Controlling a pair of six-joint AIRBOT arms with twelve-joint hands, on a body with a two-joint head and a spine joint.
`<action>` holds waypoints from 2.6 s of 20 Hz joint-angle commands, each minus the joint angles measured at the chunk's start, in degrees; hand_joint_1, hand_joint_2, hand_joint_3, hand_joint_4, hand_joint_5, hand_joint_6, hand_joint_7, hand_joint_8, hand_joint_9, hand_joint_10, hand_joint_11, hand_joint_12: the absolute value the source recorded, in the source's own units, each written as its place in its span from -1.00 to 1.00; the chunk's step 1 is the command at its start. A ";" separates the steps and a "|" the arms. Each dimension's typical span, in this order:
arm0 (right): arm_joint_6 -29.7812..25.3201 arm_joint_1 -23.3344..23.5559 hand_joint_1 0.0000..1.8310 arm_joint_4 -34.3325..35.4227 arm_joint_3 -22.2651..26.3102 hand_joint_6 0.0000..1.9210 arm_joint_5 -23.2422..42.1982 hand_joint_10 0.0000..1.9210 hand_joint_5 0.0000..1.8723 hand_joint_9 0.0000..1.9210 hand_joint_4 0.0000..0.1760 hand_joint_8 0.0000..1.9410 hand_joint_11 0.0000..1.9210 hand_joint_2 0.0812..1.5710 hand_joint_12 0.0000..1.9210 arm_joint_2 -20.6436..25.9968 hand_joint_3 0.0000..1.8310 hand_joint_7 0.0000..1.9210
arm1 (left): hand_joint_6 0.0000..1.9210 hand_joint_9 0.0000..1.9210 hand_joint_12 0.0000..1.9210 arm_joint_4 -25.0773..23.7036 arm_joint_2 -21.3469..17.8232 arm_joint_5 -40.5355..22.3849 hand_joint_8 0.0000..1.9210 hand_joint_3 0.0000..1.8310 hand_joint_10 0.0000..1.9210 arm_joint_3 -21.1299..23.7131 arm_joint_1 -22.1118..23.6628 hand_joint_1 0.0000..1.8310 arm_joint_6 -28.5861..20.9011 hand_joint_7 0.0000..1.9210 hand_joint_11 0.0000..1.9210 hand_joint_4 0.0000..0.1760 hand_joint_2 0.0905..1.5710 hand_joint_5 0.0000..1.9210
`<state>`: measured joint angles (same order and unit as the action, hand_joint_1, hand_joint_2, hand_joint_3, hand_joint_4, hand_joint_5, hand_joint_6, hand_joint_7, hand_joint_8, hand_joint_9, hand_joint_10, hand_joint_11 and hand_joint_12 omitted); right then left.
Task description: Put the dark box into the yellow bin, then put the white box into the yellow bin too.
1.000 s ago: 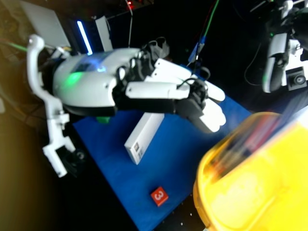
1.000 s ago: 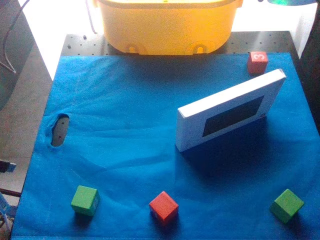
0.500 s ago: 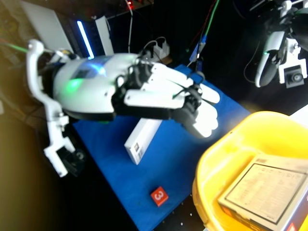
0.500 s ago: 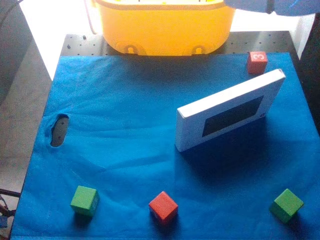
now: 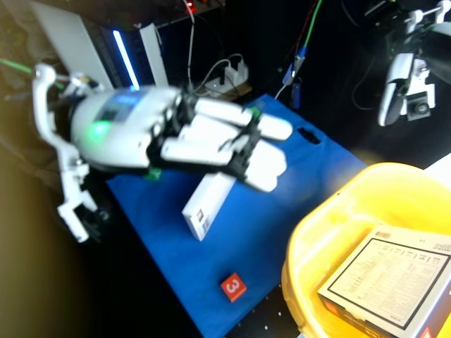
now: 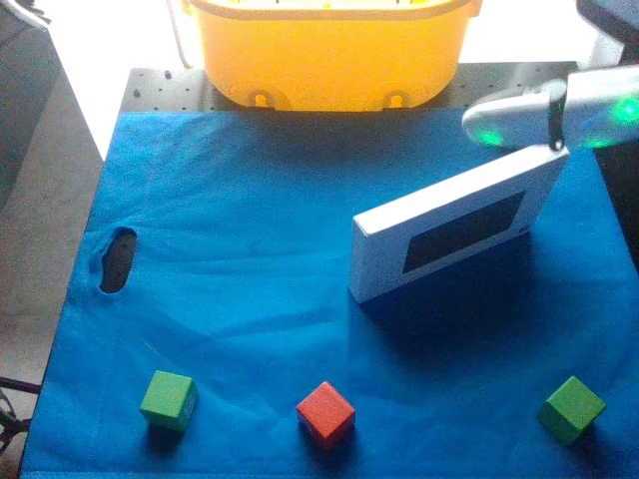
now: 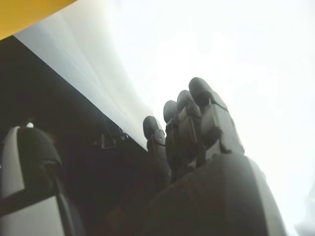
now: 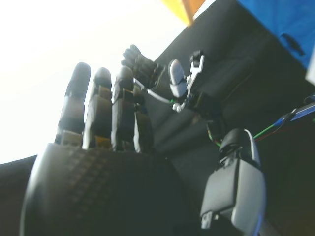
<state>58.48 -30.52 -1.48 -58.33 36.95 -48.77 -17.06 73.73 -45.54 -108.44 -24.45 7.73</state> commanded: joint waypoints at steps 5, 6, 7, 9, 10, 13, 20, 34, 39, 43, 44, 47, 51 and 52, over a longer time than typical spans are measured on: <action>-0.23 -2.55 -0.73 1.27 0.61 -1.00 7.27 -1.00 -0.85 -0.75 -1.00 -1.00 -1.00 -0.02 -0.28 -1.13 -1.00 -0.65 | -1.00 -0.67 -0.87 4.77 -1.91 -8.70 -1.00 -1.00 -1.00 2.66 -2.42 0.30 -0.15 -0.61 -0.77 0.11 -0.03 -0.58; -0.23 -3.09 -0.66 1.29 0.53 -1.00 7.27 -1.00 -0.84 -0.75 -0.98 -1.00 -1.00 -0.05 -0.33 -1.57 -1.00 -0.64 | -1.00 -0.69 -0.88 4.78 -1.98 -8.76 -1.00 -1.00 -1.00 2.91 -2.76 0.28 -0.05 -0.64 -0.78 0.29 -0.02 -0.61; -0.23 -3.83 -0.63 1.31 0.55 -1.00 7.27 -1.00 -0.82 -0.73 -0.95 -1.00 -1.00 -0.07 -0.36 -1.88 -1.00 -0.62 | -0.99 -0.69 -0.88 4.77 -1.99 -8.80 -1.00 -1.00 -1.00 3.18 -3.18 0.27 -0.01 -0.63 -0.78 0.38 -0.03 -0.60; -0.23 -4.77 -0.56 1.31 0.51 -1.00 7.23 -1.00 -0.83 -0.72 -1.00 -1.00 -1.00 -0.09 -0.43 -2.59 -1.00 -0.64 | -1.00 -0.71 -0.90 4.81 -2.14 -8.80 -1.00 -1.00 -1.00 3.63 -3.64 0.29 0.27 -0.64 -0.81 0.57 -0.02 -0.60; -0.23 -5.42 -0.54 1.31 0.46 -1.00 7.21 -1.00 -0.82 -0.72 -1.00 -1.00 -1.00 -0.10 -0.48 -3.04 -1.00 -0.64 | -1.00 -0.73 -0.91 4.83 -2.14 -8.81 -1.00 -1.00 -1.00 3.88 -3.81 0.29 0.39 -0.64 -0.83 0.56 -0.03 -0.61; -0.23 -6.67 -0.49 1.31 -0.27 -1.00 7.13 -0.99 -0.78 -0.69 -1.00 -1.00 -1.00 -0.13 -0.42 -4.96 -1.00 -0.60 | -1.00 -0.73 -0.92 5.80 -2.14 -9.45 -1.00 -1.00 -1.00 4.99 -4.66 0.31 1.27 -0.66 -0.83 0.81 -0.06 -0.60; -0.23 -8.92 -0.39 1.77 -3.50 -0.99 5.12 -0.99 -0.69 -0.60 -0.89 -1.00 -0.82 -0.18 -0.48 -10.41 -1.00 -0.53 | -0.99 -0.77 -0.94 5.98 -3.35 -12.00 -1.00 -1.00 -1.00 8.43 -5.83 0.22 2.37 -0.67 -0.89 0.99 -0.15 -0.59; -0.23 -11.17 0.52 4.94 -6.97 -0.13 4.44 0.20 0.06 0.05 -1.00 -0.29 -0.18 0.33 0.25 -14.74 -1.00 0.16 | -0.99 -0.81 -0.97 6.72 -6.38 -13.80 -0.99 -1.00 -0.99 11.95 -7.00 0.12 3.64 -0.73 -0.93 1.00 -0.14 -0.63; -0.87 -10.62 0.40 5.97 -6.85 -0.23 4.71 0.09 0.09 0.04 -1.00 0.03 -0.20 0.35 0.49 -14.68 -1.00 0.14 | -1.00 -0.83 -0.97 7.63 -6.90 -13.84 -1.00 -0.99 -1.00 12.38 -7.85 0.08 3.64 -0.75 -0.92 1.00 -0.10 -0.67; -0.94 -7.98 0.39 5.57 -6.21 -0.35 5.04 0.51 0.11 -0.04 -1.00 0.30 -0.17 0.39 0.79 -13.42 -1.00 0.02 | -0.99 -0.84 -0.98 8.56 -7.24 -13.95 -0.99 -0.99 -1.00 12.50 -8.85 0.11 3.85 -0.74 -0.92 0.99 -0.10 -0.65; -0.94 -7.09 0.37 5.25 -6.06 -0.28 5.17 0.75 0.05 -0.10 -1.00 0.47 -0.18 0.44 0.96 -13.11 -1.00 -0.08 | -0.99 -0.84 -0.98 8.74 -7.36 -13.95 -0.99 -1.00 -1.00 12.50 -9.00 0.12 3.85 -0.73 -0.92 1.00 -0.11 -0.65; -0.94 -4.04 0.39 3.72 -6.02 -0.32 5.52 0.25 0.10 -0.05 -1.00 0.27 -0.27 0.39 0.63 -12.62 -1.00 0.04 | -0.99 -0.83 -0.98 9.46 -8.39 -14.01 -1.00 -1.00 -0.99 13.10 -9.03 0.14 4.49 -0.74 -0.92 1.00 -0.12 -0.64; -0.94 -0.57 0.51 3.22 -6.21 -0.20 6.31 0.42 0.01 -0.09 -1.00 0.08 -0.26 0.40 0.50 -12.30 -1.00 0.02 | -1.00 -0.78 -0.94 10.53 -9.99 -14.64 -1.00 -1.00 -0.98 14.07 -9.03 0.09 5.81 -0.73 -0.84 0.92 -0.12 -0.68; -0.94 0.57 0.51 2.87 -6.29 -0.10 6.35 0.34 -0.02 -0.04 -1.00 0.02 -0.22 0.39 0.40 -12.17 -1.00 0.04 | -1.00 -0.76 -0.94 10.83 -10.15 -14.70 -1.00 -1.00 -0.98 14.09 -9.03 0.07 6.21 -0.73 -0.81 0.72 -0.12 -0.70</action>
<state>57.67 -30.50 1.30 -64.42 35.99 -61.12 -8.60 63.77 -53.80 -94.37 -33.93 14.22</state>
